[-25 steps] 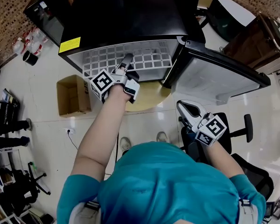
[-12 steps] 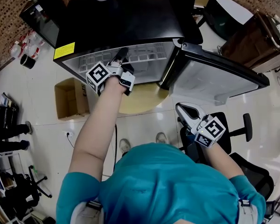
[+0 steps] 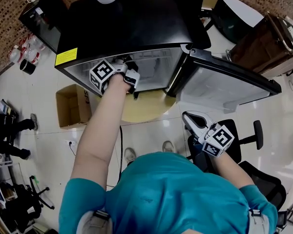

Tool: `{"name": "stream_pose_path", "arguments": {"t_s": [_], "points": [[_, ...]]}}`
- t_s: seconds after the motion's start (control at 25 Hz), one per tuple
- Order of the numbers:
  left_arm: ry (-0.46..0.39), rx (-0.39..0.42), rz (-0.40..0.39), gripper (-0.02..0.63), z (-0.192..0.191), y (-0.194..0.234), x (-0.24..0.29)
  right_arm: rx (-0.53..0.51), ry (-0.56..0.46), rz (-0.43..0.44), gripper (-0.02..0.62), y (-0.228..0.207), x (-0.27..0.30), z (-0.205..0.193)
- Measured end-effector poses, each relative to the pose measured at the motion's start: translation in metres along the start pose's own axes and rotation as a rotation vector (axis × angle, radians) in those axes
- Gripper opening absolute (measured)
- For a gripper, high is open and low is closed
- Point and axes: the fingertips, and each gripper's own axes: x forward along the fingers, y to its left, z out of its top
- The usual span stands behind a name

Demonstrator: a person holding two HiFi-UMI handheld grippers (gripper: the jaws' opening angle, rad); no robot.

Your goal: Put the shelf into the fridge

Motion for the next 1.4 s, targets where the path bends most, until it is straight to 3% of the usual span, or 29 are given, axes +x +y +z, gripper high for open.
{"name": "stream_pose_path", "arguments": {"t_s": [0.36,0.64,0.88,0.96,1.12,1.28,1.32,1.4], "points": [[-0.01,0.019,-0.017,0.04,-0.004,0.001,-0.003,0.006,-0.009,0.004,0.003,-0.007,-0.005,0.001],[-0.009,-0.022,-0.036,0.038,-0.008,0.002,-0.01,0.016,-0.024,0.011,0.003,-0.001,-0.016,0.007],[-0.025,-0.013,-0.063,0.106,-0.024,0.011,-0.036,0.027,-0.037,0.012,0.003,-0.004,-0.038,0.012],[-0.02,0.025,-0.065,0.09,-0.035,0.008,-0.047,0.027,-0.05,0.017,0.003,-0.005,-0.053,0.011],[-0.024,0.213,0.093,0.06,-0.076,0.023,-0.095,0.02,-0.087,0.04,0.003,-0.013,-0.105,-0.004],[-0.011,0.286,0.194,0.052,-0.118,0.017,-0.143,0.014,-0.108,0.064,0.003,-0.019,-0.138,0.0],[0.002,0.297,0.186,0.052,-0.133,0.013,-0.153,0.013,-0.113,0.07,0.003,-0.019,-0.146,-0.001],[0.039,0.339,0.068,0.051,-0.171,0.002,-0.167,0.013,-0.129,0.081,0.002,-0.025,-0.166,-0.011]]}}
